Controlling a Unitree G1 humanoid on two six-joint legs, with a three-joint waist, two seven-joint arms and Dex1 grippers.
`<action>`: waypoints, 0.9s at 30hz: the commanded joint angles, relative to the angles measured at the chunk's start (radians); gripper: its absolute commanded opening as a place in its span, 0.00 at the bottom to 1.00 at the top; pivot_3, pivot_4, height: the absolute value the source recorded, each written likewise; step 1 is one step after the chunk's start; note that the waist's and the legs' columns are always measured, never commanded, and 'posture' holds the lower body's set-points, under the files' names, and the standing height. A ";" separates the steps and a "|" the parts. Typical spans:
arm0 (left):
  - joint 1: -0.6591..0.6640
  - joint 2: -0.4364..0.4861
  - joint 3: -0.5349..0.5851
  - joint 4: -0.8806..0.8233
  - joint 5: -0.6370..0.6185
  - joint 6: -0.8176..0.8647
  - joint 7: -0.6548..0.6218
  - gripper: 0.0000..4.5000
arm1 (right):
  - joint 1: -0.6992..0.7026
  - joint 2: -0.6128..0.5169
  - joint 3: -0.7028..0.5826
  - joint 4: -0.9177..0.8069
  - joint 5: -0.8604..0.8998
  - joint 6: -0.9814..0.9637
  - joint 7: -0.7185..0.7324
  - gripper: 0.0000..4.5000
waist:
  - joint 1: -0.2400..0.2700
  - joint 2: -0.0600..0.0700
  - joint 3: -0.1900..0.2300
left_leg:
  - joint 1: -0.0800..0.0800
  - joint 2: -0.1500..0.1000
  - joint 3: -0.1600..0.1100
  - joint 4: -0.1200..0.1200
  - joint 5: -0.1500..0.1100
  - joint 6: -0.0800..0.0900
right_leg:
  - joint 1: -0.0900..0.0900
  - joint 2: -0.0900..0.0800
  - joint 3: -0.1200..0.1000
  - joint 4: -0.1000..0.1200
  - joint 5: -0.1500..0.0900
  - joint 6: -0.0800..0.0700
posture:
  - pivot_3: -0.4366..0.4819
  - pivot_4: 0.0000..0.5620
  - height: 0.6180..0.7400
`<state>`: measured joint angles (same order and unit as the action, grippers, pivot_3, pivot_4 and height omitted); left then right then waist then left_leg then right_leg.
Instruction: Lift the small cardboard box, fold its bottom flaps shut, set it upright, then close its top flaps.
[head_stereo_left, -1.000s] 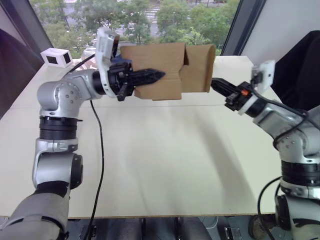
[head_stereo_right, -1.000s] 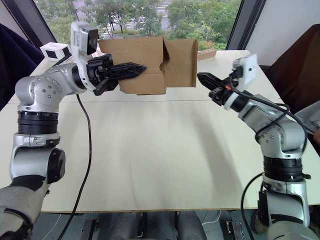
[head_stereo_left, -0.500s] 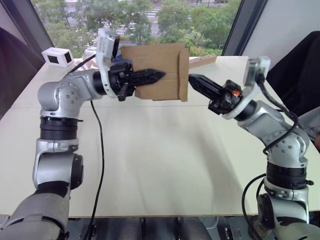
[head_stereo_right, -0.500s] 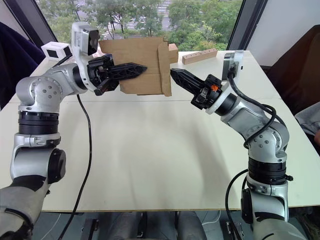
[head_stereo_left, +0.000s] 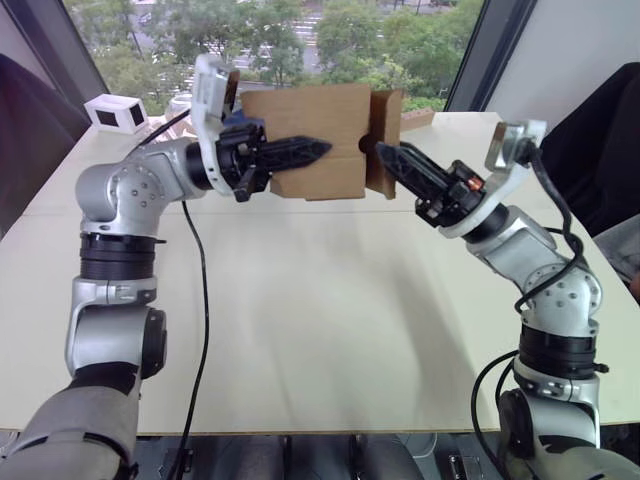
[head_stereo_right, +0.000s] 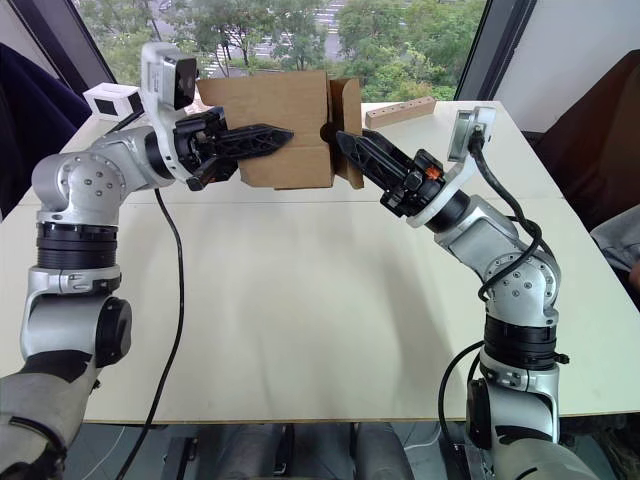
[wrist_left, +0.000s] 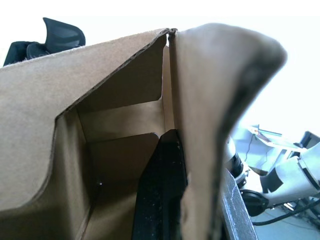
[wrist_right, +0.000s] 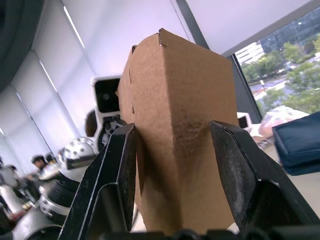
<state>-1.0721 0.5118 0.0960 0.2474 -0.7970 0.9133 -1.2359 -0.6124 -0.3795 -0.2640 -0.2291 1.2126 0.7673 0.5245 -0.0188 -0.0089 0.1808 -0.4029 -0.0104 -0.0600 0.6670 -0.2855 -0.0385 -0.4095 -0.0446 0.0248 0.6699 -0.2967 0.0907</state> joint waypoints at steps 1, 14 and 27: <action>-0.016 0.014 0.026 -0.022 -0.017 -0.001 -0.001 0.00 | 0.002 0.028 -0.030 -0.021 0.083 0.000 -0.014 0.53 | -0.001 0.000 0.000 | 0.000 0.000 0.000 0.000 0.000 0.000 | 0.000 0.000 0.000 0.000 0.000 0.000 | 0.48 0.27 1.00; -0.020 0.016 0.026 -0.023 -0.017 -0.001 -0.001 0.00 | 0.028 0.072 -0.010 0.000 0.042 -0.062 -0.065 0.53 | -0.001 0.000 0.000 | 0.000 0.000 0.000 0.000 0.000 0.000 | 0.000 0.000 0.000 0.001 0.000 0.000 | 0.48 0.27 1.00; -0.008 0.017 0.025 -0.031 -0.023 0.001 0.007 0.00 | 0.046 0.089 0.001 -0.037 0.062 -0.050 -0.044 0.10 | -0.001 0.000 0.000 | 0.000 0.000 0.000 0.000 0.000 0.000 | -0.001 0.000 0.000 0.001 0.000 0.000 | 0.48 0.27 1.00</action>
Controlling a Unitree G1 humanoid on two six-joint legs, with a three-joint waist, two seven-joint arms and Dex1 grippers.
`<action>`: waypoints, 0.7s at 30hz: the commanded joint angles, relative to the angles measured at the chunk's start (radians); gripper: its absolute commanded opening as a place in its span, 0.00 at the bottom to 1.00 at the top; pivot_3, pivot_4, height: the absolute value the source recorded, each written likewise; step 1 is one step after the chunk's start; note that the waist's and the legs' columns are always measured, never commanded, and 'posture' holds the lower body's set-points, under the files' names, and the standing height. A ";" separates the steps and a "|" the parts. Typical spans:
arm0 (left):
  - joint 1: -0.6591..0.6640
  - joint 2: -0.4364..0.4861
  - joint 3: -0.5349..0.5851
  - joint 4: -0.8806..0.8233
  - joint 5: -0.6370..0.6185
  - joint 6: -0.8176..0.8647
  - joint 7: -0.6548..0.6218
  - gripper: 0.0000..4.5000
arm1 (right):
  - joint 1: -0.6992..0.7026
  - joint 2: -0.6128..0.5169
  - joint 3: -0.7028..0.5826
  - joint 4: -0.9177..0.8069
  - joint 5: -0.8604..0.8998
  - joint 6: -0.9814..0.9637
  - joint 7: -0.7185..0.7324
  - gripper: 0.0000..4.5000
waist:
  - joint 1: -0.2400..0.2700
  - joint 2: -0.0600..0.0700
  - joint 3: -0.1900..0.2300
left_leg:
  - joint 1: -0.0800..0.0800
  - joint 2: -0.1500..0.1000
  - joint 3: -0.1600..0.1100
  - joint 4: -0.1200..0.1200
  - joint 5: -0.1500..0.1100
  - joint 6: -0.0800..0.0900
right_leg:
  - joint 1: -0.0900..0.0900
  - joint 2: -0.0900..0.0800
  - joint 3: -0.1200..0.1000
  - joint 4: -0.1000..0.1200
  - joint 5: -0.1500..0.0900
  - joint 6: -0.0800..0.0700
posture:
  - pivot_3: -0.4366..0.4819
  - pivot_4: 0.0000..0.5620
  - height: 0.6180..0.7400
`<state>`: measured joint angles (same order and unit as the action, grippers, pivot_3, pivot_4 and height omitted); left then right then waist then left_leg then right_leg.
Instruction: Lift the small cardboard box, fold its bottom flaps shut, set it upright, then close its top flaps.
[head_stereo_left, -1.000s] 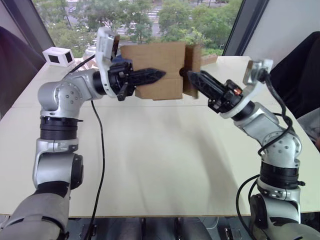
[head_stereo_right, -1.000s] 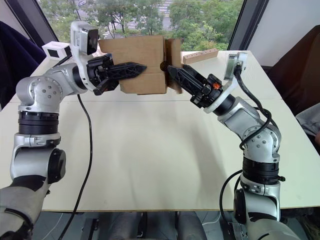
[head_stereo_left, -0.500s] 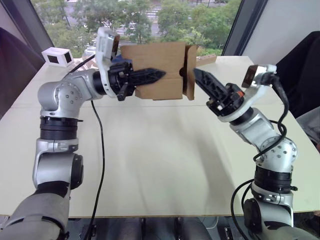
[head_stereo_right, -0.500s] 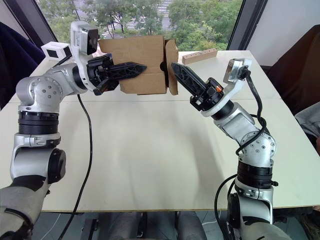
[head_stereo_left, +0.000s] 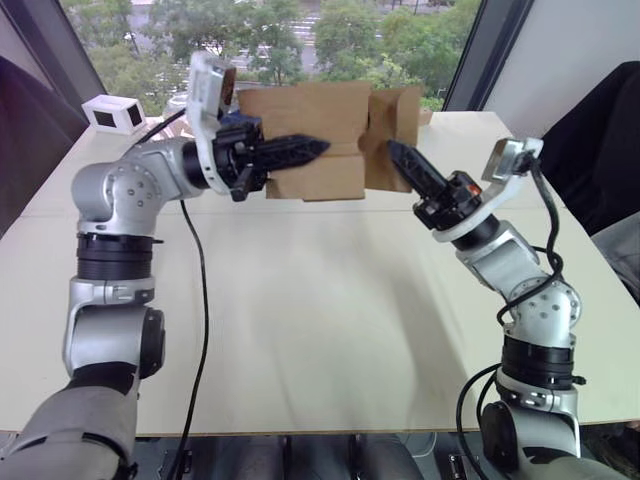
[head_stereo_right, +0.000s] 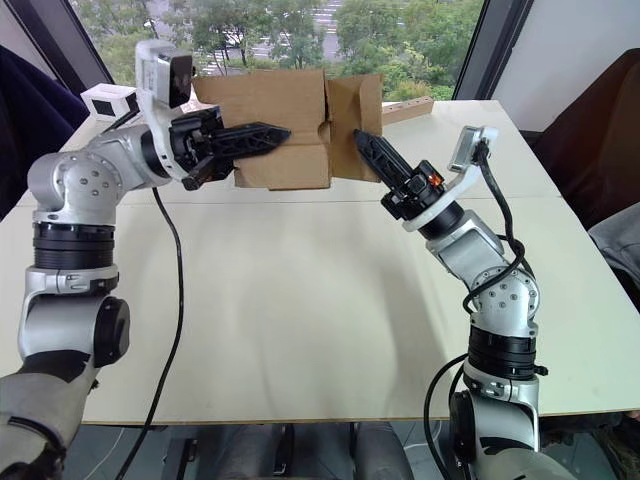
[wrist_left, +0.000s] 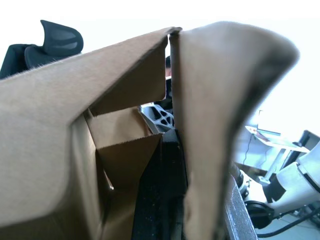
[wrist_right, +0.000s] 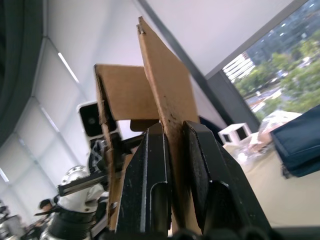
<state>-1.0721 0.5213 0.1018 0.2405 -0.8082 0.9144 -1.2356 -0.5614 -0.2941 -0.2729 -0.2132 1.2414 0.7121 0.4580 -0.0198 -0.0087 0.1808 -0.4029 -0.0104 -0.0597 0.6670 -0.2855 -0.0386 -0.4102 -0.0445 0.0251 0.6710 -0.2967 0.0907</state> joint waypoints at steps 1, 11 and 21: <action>-0.008 0.007 0.019 -0.023 -0.012 0.000 0.007 0.00 | -0.004 0.003 0.010 -0.054 0.034 0.006 0.022 0.10 | 0.000 0.000 0.000 | 0.000 0.000 0.000 0.000 0.000 0.000 | 0.000 0.000 0.000 0.000 0.000 0.000 | 0.48 0.27 1.00; 0.000 0.007 0.011 -0.020 -0.001 -0.010 0.004 0.00 | 0.002 0.000 -0.002 -0.068 0.069 0.010 0.026 0.23 | 0.000 0.000 0.000 | 0.000 0.000 0.000 0.000 0.000 0.000 | 0.000 0.000 0.000 0.000 0.000 0.000 | 0.48 0.27 1.00; 0.000 0.007 0.009 -0.020 0.001 -0.010 0.003 0.00 | 0.005 -0.003 -0.017 -0.064 0.110 0.015 0.014 0.63 | 0.000 0.000 0.000 | 0.000 0.000 0.000 0.000 0.000 0.000 | 0.000 0.000 0.000 0.000 0.000 0.000 | 0.48 0.27 1.00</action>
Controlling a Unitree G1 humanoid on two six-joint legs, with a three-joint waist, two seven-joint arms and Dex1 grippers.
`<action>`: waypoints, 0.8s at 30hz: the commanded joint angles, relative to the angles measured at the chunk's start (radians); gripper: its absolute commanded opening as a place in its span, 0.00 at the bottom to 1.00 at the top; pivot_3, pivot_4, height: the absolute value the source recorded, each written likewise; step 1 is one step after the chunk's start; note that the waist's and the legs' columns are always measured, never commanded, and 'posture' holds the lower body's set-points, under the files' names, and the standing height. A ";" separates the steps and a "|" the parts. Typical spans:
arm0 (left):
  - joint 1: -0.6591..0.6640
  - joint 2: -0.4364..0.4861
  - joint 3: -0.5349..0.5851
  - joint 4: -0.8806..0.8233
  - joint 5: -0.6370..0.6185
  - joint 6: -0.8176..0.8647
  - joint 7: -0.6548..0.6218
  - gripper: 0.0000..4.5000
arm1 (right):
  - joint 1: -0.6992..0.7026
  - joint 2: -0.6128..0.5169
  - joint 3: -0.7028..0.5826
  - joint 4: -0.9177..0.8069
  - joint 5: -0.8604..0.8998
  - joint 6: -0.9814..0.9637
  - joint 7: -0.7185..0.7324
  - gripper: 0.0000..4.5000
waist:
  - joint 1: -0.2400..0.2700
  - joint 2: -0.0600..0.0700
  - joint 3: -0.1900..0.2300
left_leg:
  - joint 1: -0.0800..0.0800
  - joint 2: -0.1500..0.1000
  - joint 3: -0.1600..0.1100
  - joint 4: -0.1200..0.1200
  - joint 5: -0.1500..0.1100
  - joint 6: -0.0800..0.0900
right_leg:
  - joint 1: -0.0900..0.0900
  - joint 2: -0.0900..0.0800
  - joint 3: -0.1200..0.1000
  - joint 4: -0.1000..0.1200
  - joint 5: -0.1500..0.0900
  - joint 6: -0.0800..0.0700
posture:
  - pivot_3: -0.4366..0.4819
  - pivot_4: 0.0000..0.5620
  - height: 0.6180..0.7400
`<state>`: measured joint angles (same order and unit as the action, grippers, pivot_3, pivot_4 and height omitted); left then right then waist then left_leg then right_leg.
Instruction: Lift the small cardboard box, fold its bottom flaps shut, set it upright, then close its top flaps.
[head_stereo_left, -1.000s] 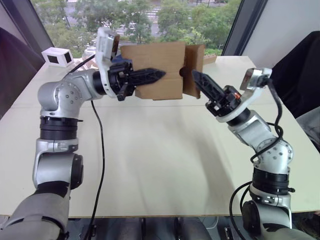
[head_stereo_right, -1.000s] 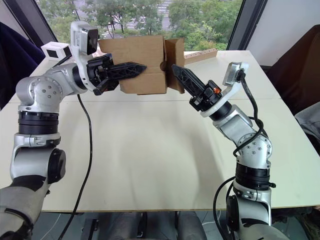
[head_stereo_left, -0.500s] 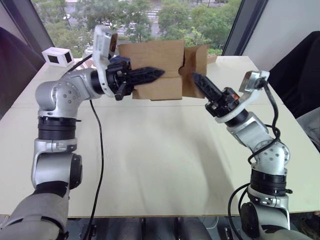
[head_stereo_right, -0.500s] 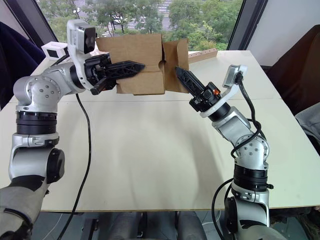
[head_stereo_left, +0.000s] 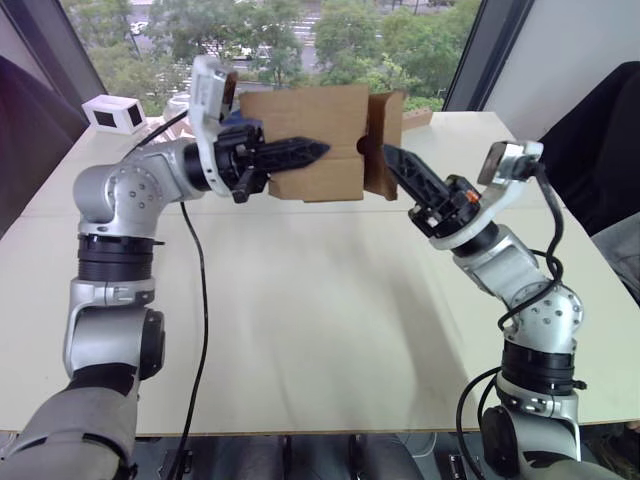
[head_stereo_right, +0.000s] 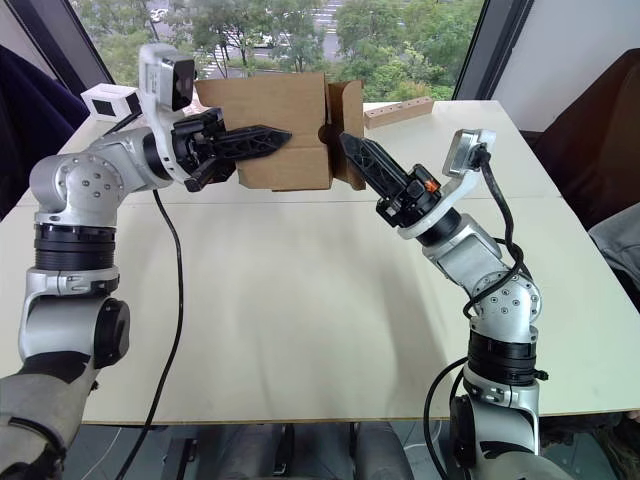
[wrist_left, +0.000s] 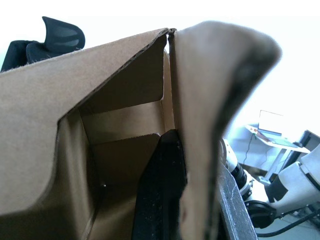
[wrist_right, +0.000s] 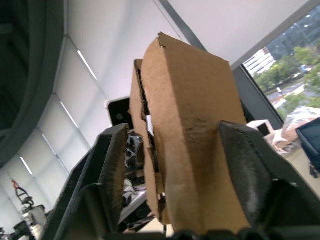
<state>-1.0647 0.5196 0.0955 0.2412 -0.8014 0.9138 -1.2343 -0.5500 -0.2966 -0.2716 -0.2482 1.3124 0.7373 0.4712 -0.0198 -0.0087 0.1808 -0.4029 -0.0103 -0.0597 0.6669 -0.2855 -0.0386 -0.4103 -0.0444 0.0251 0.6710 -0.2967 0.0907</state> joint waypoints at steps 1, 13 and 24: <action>-0.007 0.008 0.016 -0.021 -0.006 -0.009 0.002 0.00 | -0.007 0.004 -0.023 -0.027 0.049 -0.013 -0.003 0.63 | 0.000 0.000 0.000 | 0.000 0.000 0.000 0.000 0.000 0.000 | 0.000 0.000 0.000 0.000 0.000 0.000 | 0.48 0.27 1.00; -0.006 0.005 0.021 -0.027 -0.008 -0.008 0.005 0.00 | -0.015 0.042 -0.018 -0.008 0.078 -0.038 -0.038 0.40 | 0.000 0.000 0.000 | 0.000 0.000 0.000 0.000 0.000 0.000 | 0.000 0.000 0.000 0.000 0.000 0.000 | 0.48 0.27 1.00; -0.002 -0.001 0.033 -0.035 -0.020 -0.008 0.027 0.00 | -0.027 0.091 0.007 0.000 -0.001 -0.103 -0.063 0.06 | -0.001 0.000 0.000 | 0.000 0.000 0.000 0.000 0.000 0.000 | 0.000 0.000 0.000 0.000 0.000 0.000 | 0.48 0.27 1.00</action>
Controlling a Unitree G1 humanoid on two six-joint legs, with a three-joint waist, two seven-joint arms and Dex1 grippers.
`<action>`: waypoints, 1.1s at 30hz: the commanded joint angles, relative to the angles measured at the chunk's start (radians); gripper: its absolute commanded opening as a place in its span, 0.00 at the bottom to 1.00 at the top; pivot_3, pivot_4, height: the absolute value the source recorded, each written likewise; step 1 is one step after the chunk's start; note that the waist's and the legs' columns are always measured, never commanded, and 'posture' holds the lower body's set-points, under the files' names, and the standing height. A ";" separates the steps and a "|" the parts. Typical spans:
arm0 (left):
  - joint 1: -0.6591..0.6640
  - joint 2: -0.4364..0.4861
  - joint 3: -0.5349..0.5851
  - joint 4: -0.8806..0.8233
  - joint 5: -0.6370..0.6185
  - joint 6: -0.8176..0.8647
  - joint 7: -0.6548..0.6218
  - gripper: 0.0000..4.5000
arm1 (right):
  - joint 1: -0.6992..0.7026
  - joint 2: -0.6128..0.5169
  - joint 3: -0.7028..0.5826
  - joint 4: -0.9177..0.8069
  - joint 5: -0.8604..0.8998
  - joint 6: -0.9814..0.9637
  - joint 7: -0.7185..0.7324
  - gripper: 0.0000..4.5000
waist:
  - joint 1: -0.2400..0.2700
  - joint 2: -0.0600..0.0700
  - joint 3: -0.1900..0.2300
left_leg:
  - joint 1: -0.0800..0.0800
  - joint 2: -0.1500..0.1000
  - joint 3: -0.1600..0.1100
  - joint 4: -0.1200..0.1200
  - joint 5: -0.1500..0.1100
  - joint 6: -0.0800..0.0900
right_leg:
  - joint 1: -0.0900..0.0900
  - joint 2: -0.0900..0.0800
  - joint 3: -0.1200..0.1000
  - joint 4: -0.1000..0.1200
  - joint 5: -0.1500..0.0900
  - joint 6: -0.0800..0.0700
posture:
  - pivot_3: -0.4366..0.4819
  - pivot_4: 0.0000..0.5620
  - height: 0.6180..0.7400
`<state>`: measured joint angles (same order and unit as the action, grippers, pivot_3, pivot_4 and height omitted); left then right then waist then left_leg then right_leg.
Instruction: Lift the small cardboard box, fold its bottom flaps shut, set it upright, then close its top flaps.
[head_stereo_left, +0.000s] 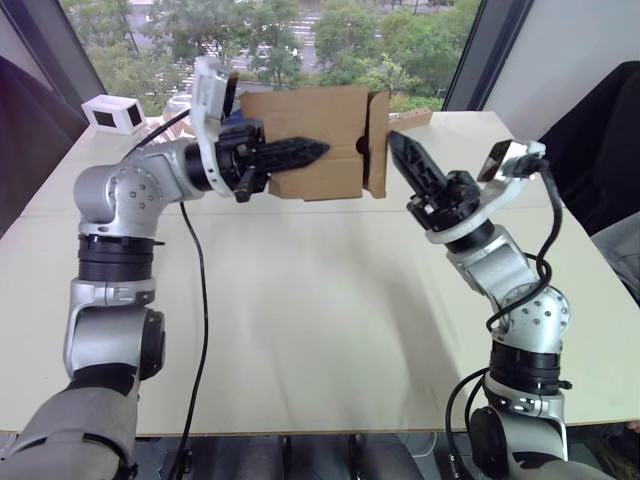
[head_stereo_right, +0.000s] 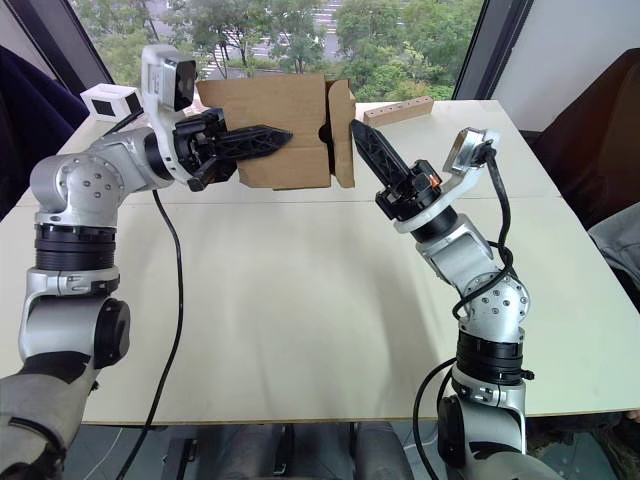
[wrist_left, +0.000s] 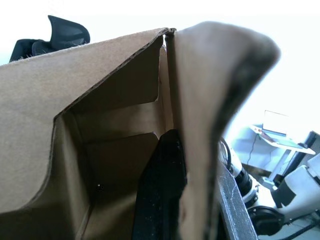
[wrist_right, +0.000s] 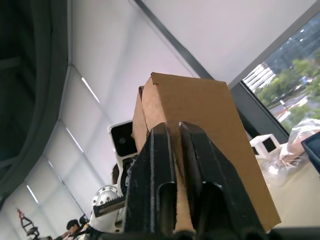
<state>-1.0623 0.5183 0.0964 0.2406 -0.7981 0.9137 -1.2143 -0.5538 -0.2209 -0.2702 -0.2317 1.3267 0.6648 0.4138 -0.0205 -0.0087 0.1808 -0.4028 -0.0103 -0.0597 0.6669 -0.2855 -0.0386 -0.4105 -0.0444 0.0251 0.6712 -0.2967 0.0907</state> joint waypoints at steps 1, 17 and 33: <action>-0.004 -0.002 0.035 -0.035 -0.025 -0.008 0.012 0.00 | -0.025 0.020 0.008 -0.019 -0.019 -0.034 -0.006 0.06 | 0.000 0.000 0.000 | 0.000 0.000 0.000 0.000 0.000 0.000 | 0.000 0.000 0.000 0.000 0.000 0.000 | 0.48 0.27 1.00; 0.000 -0.004 0.046 -0.037 -0.029 -0.005 0.026 0.00 | 0.000 0.012 0.028 -0.031 -0.075 -0.047 0.017 0.11 | 0.000 0.000 0.000 | 0.000 0.000 0.000 0.000 0.000 0.000 | 0.000 0.000 0.000 0.000 0.000 0.000 | 0.48 0.27 1.00; 0.006 -0.002 0.049 -0.041 -0.043 -0.002 0.038 0.00 | 0.013 0.070 0.015 -0.012 -0.003 -0.048 -0.013 0.29 | 0.000 0.000 0.000 | 0.000 0.000 0.000 0.000 0.000 0.000 | 0.000 0.000 0.000 0.000 0.000 0.000 | 0.48 0.27 1.00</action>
<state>-1.0532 0.5088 0.1133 0.2331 -0.8184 0.9139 -1.1768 -0.5302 -0.1612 -0.2522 -0.2291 1.3111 0.6307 0.3986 -0.0202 -0.0086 0.1807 -0.4029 -0.0104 -0.0597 0.6669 -0.2854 -0.0387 -0.4105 -0.0444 0.0251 0.6712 -0.2967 0.0907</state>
